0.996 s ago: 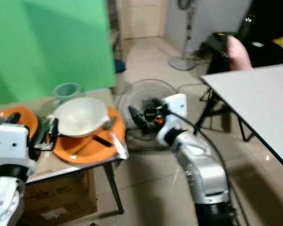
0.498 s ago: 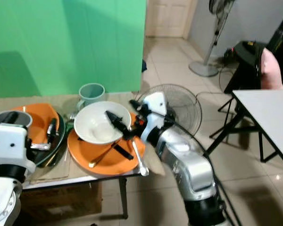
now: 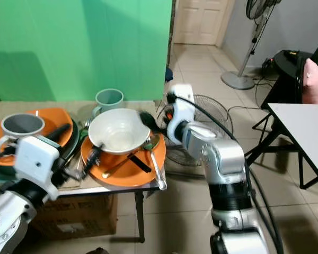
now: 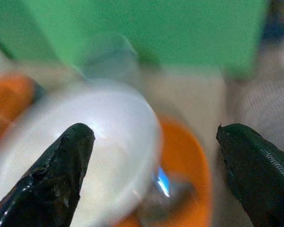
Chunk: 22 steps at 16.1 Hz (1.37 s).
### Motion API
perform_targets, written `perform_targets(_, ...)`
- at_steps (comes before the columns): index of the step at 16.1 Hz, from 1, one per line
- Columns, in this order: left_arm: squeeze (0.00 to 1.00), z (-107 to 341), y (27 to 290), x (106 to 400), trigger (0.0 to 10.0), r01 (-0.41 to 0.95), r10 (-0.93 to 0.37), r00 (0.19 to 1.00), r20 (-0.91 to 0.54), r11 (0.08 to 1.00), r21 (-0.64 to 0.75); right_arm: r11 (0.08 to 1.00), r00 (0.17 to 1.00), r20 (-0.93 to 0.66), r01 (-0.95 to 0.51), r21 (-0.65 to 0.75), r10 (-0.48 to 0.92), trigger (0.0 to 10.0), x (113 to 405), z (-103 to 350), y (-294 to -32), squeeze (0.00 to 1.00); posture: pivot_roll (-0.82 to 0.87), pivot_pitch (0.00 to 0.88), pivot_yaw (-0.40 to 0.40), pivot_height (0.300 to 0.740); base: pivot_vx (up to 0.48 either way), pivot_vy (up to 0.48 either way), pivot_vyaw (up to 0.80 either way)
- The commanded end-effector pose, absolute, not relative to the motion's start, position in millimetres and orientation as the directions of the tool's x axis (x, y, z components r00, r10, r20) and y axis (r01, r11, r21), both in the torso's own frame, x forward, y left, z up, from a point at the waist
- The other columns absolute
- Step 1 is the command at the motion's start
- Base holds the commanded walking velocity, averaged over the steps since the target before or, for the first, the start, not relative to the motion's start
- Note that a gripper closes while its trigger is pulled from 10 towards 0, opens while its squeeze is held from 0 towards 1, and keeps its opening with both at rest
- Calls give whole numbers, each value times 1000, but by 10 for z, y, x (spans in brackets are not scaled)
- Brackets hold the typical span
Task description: Setting the table
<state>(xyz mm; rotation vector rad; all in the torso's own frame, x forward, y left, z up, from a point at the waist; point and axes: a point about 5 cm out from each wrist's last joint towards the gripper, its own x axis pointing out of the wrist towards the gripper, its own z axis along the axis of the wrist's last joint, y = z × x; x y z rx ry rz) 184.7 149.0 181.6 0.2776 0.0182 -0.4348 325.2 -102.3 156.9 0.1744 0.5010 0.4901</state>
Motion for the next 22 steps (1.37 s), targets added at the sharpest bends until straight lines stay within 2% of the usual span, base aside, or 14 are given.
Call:
perform_targets(1, 0, 1809, 1470, 1847, 10000, 468, -459, 883, -99, 850, 241, 889, 752, -476, -353, 292, 455, 10000, 3284, 1515, -1086, 0, 22, 0, -55, 740, 0, 0, 0)
perform_targets(3, 0, 1783, 1441, 1791, 10000, 544, -525, 839, -141, 810, 217, 877, 707, -525, -327, 353, 475, 10000, 3286, 1489, -1064, 0, 23, 0, -59, 740, 0, 0, 0)
perform_targets(6, 0, 1744, 1422, 1712, 10000, 602, -575, 797, -182, 781, 167, 787, 655, -481, -305, 536, 582, 10000, 3290, 1576, -951, 0, 26, 0, -64, 740, 0, 0, 0)
perform_targets(10, 0, 1733, 1428, 1662, 10000, 616, -587, 785, -200, 773, 148, 762, 623, -489, -295, 576, 611, 10000, 3304, 1600, -907, 0, 30, 0, -68, 740, 0, 0, 0)
perform_targets(11, 0, 1732, 1433, 1661, 10000, 615, -585, 786, -201, 775, 149, 765, 607, -506, -295, 573, 613, 9529, 3287, 1577, -890, 0, 30, 0, -70, 740, 0, 0, 0)
perform_targets(12, 0, 1731, 1439, 1659, 10000, 614, -584, 786, -203, 775, 147, 770, 583, -534, -286, 570, 612, 6078, 3260, 1539, -862, 0, 31, 0, -71, 740, 0, 0, 0)
perform_targets(13, 0, 1728, 1447, 1654, 10000, 614, -582, 786, -211, 775, 150, 755, 565, -535, -276, 595, 628, 0, 3231, 1516, -807, 0, 35, 0, -73, 740, 0, 0, 0)
perform_targets(18, 0, 1721, 1468, 1640, 10000, 610, -575, 788, -219, 778, 150, 721, 521, -533, -267, 640, 666, 0, 3193, 1480, -669, 0, 37, 0, -69, 740, 0, 0, 0)
perform_targets(22, 0, 1716, 1473, 1651, 10000, 606, -571, 791, -219, 782, 146, 718, 497, -565, -190, 669, 658, 0, 3208, 1409, -627, 0, 36, 0, -70, 740, 0, 0, 0)
